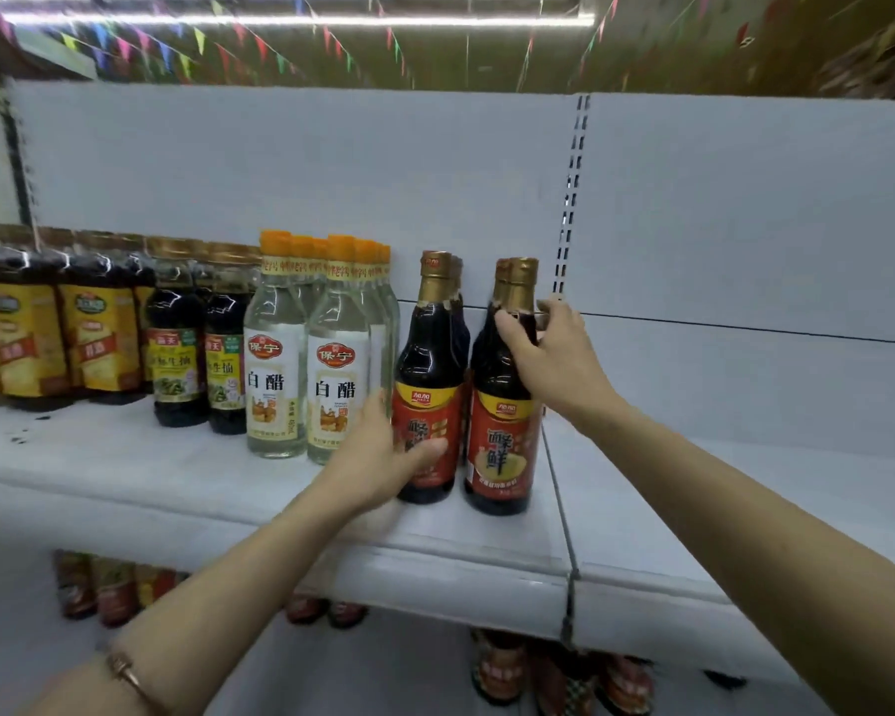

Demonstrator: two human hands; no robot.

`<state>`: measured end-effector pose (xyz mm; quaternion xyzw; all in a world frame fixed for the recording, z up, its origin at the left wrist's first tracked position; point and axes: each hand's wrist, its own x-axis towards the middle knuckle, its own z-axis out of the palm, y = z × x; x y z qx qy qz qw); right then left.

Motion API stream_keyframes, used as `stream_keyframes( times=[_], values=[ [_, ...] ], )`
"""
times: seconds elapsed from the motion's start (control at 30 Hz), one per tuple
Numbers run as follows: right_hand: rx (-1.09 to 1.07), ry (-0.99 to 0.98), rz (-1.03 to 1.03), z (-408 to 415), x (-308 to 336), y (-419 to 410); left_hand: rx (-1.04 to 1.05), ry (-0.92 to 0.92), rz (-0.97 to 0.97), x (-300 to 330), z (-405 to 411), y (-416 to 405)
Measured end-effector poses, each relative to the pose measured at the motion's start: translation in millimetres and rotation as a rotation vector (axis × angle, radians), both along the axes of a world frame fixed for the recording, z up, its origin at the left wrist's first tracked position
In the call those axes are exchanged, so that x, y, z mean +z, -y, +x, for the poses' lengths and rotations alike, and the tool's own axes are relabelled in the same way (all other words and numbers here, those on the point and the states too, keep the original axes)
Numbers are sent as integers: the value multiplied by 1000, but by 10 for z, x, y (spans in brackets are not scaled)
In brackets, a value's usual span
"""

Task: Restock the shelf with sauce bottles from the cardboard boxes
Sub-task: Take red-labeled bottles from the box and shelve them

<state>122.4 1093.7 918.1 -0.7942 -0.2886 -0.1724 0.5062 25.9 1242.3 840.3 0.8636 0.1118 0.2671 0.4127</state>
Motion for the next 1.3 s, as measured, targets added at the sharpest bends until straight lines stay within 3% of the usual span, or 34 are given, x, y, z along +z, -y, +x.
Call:
stream_keyframes(
  times=[0.17, 0.47, 0.57, 0.7, 0.93, 1.17, 1.3],
  values=[
    [104, -43, 98, -435, -143, 223, 150, 93, 21, 31, -549, 201],
    [565, -207, 1, -1483, -519, 128, 306, 20, -78, -365, -1865, 344],
    [679, -263, -134, -1822, -681, -43, 387, -15, -85, -505, -2319, 281],
    [781, -297, -193, -2289, -831, -394, 478, -96, -121, -622, -2965, 143],
    [1000, -241, -349, -3278, -1023, -1269, 649, -134, 18, -737, -4195, -453],
    [1121, -210, -416, -4472, -1174, -2308, 645, -310, 110, -867, -5534, -1398],
    [1171, -216, -436, -4979, -1286, -2873, 686, -321, 92, -1063, -6171, -1894]
  ],
)
